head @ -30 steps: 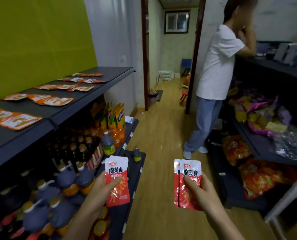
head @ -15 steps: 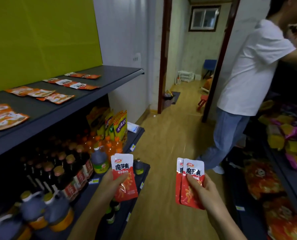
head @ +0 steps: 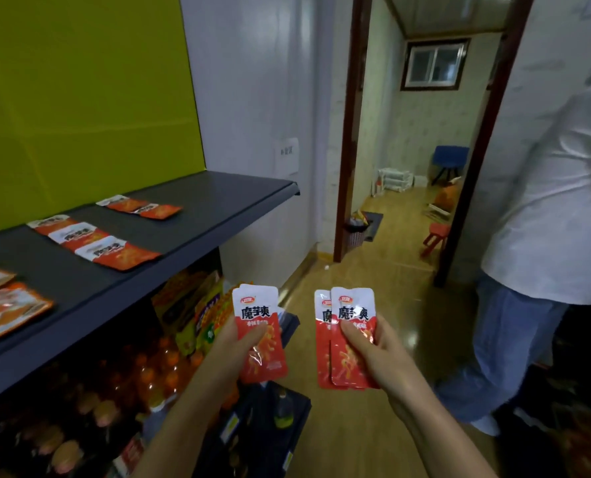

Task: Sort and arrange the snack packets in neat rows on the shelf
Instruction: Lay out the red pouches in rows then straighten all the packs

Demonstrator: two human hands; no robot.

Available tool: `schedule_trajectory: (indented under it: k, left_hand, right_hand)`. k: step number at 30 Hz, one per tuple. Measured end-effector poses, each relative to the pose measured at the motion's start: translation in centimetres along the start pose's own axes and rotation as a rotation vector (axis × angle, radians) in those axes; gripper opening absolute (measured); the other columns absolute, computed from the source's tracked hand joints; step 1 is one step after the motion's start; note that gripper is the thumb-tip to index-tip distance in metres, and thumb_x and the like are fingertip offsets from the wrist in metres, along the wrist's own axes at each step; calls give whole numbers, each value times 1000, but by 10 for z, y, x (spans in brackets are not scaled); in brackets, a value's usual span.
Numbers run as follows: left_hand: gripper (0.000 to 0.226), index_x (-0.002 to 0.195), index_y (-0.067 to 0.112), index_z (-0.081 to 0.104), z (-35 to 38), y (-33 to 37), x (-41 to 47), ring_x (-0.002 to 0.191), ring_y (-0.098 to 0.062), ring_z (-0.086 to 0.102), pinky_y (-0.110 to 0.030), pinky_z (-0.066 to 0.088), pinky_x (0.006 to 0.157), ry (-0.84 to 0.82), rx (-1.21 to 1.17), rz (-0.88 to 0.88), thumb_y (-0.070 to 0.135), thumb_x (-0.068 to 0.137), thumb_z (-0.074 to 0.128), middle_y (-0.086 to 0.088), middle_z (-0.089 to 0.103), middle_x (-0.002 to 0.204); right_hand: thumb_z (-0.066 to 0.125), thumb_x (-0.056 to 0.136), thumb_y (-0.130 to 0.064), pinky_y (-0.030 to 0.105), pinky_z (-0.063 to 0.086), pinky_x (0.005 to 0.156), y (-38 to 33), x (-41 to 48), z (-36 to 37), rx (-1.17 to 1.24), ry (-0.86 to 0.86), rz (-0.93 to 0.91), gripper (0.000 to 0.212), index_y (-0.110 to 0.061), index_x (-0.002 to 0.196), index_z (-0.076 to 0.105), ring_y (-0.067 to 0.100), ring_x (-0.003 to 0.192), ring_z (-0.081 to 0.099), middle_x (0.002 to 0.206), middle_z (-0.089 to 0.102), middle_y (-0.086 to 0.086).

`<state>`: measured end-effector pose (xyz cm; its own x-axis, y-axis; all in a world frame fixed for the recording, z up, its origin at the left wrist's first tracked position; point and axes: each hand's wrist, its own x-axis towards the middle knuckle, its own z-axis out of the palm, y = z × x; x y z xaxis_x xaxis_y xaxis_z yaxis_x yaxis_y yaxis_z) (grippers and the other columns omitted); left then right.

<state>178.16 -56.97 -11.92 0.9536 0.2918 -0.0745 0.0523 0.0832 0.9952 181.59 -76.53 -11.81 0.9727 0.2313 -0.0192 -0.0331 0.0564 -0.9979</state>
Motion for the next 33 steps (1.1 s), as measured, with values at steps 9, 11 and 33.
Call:
schedule_trajectory:
  k: [9,11,33]
  left_hand:
    - [20,107,26,58,27,23,64,84,-6,70,-17,55,62,160,-23,110,16,92,49,7,70,100]
    - [23,112,25,58,28,30,77,94,-10,69,-23,56,74,259,-31,155,18,91,50,3,70,106]
    - [31,120,18,52,-52,108,93,84,-9,63,-12,54,58,1142,83,331,16,90,54,5,66,101]
  right_hand:
    - [59,88,-23,19,55,56,-25,122,36,-14,-282,-53,16,-22,104,59,7,72,72,83,74,-6]
    - [59,88,-25,17,55,58,-31,149,45,-51,-357,-86,22,-23,109,59,4,74,71,86,73,-9]
    - [36,94,-36,36,41,73,-87,308,223,-600,-859,-439,33,-15,71,43,31,89,59,90,62,12]
